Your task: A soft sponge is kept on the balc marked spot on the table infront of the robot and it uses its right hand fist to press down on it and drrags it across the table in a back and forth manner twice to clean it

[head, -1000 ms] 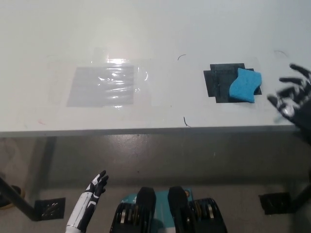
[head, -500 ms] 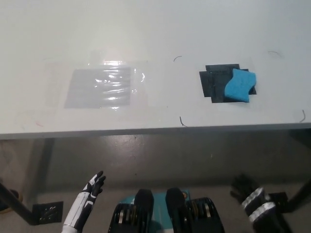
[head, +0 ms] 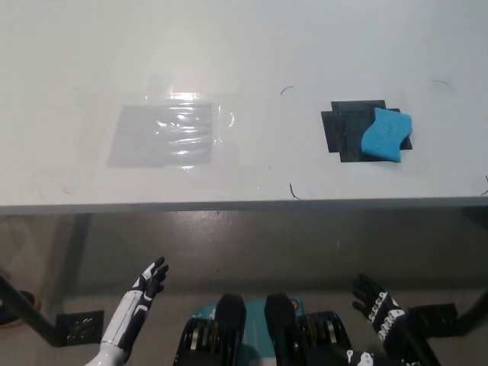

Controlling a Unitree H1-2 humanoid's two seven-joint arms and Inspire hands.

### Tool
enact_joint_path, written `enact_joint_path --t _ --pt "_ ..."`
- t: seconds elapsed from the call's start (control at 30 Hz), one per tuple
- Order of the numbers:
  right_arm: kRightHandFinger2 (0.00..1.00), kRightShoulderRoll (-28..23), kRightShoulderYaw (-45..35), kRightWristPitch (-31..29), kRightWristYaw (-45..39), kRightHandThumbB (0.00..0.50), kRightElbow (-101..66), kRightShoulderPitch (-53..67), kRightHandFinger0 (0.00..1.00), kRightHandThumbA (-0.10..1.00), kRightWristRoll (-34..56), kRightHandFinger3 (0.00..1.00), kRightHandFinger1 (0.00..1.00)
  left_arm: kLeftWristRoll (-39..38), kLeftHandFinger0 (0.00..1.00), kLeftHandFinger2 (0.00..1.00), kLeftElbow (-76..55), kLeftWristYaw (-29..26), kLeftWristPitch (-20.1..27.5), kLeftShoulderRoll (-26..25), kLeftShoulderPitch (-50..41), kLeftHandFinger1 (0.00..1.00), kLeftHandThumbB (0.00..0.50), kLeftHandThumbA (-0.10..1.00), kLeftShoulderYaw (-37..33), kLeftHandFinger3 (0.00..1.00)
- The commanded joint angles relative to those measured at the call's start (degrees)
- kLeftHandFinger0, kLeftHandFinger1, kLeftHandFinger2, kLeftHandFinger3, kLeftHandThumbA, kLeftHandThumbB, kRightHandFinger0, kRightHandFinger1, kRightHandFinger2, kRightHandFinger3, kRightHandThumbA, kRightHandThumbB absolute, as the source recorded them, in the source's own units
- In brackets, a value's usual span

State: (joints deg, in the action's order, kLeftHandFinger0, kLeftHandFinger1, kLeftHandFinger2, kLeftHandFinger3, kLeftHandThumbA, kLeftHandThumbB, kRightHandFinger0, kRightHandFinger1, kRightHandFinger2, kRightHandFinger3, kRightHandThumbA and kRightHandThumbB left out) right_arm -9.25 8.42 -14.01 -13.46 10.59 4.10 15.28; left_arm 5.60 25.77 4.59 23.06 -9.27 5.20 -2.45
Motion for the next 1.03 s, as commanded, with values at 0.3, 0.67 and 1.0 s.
enact_joint_path --t 0.3,0.67,1.0 --pt "1.0 1.35 -3.36 -1.56 -0.05 0.312 -2.48 -1.46 1.0 1.0 -1.04 1.0 1.0 -0.84 1.0 1.0 -4.72 -0.41 -2.23 0.7 -0.54 1.0 0.246 1.0 0.34 1.0" --pt "1.0 0.81 -4.82 -1.35 0.1 0.197 -0.17 -5.56 1.0 1.0 -3.35 1.0 1.0 -1.71 1.0 1.0 -4.94 -0.91 -2.64 1.98 -0.98 1.0 0.21 1.0 1.05 1.0" --pt "1.0 0.1 -4.8 -1.0 -0.93 0.135 0.82 -4.9 1.0 1.0 -3.77 1.0 1.0 -1.23 1.0 1.0 -5.47 -1.6 -1.73 2.52 -3.92 1.0 0.276 1.0 1.79 1.0"
